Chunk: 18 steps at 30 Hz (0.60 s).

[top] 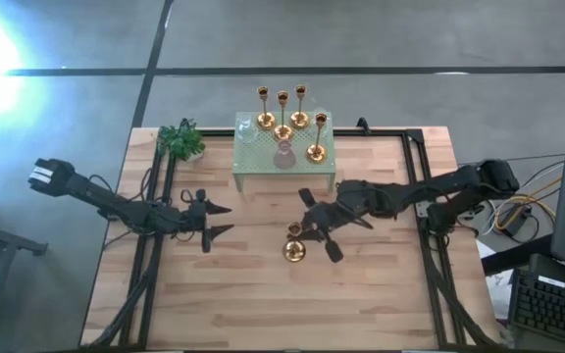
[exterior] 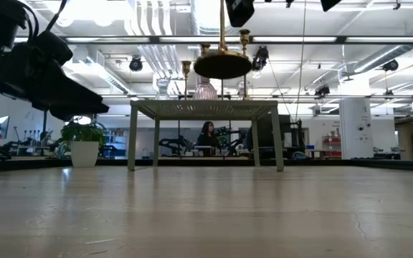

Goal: Pick & Place candle stick holders
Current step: Put the gold candle holder on the shelf

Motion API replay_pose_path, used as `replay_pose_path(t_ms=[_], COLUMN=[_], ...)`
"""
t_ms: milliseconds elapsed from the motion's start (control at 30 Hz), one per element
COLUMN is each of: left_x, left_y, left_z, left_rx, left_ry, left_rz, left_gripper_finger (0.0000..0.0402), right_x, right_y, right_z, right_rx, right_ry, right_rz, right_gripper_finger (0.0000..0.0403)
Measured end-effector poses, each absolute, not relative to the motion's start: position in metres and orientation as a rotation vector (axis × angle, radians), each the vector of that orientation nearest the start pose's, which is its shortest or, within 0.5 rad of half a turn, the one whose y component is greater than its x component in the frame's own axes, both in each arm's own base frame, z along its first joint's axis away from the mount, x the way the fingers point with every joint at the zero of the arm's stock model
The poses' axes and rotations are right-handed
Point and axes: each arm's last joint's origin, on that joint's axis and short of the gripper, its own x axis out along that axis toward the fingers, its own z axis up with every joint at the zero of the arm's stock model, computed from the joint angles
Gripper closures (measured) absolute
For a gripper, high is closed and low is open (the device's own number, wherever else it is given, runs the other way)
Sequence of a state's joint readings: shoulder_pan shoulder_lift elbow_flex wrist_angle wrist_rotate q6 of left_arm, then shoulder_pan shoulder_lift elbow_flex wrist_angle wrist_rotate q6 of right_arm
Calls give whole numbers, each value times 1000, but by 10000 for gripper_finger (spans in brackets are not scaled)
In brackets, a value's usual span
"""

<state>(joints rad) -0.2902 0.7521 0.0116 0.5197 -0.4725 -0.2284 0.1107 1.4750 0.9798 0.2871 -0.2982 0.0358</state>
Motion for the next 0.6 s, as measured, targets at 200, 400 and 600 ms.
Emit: replay_pose_path(t_ms=[200,400,600], left_x=[141,151,160], left_y=[-26,-31,-34], left_z=[155,181,207], left_rx=[-161,-144,-116], left_ry=[97,36,-21], left_rz=[280,174,164], left_gripper_finger=[156,156,156], right_x=[333,338,352], right_y=[31,15,9], right_z=[293,300,302], right_rx=[53,90,87], right_ry=[184,168,161], right_rz=[359,307,303], right_gripper_finger=[392,392,391])
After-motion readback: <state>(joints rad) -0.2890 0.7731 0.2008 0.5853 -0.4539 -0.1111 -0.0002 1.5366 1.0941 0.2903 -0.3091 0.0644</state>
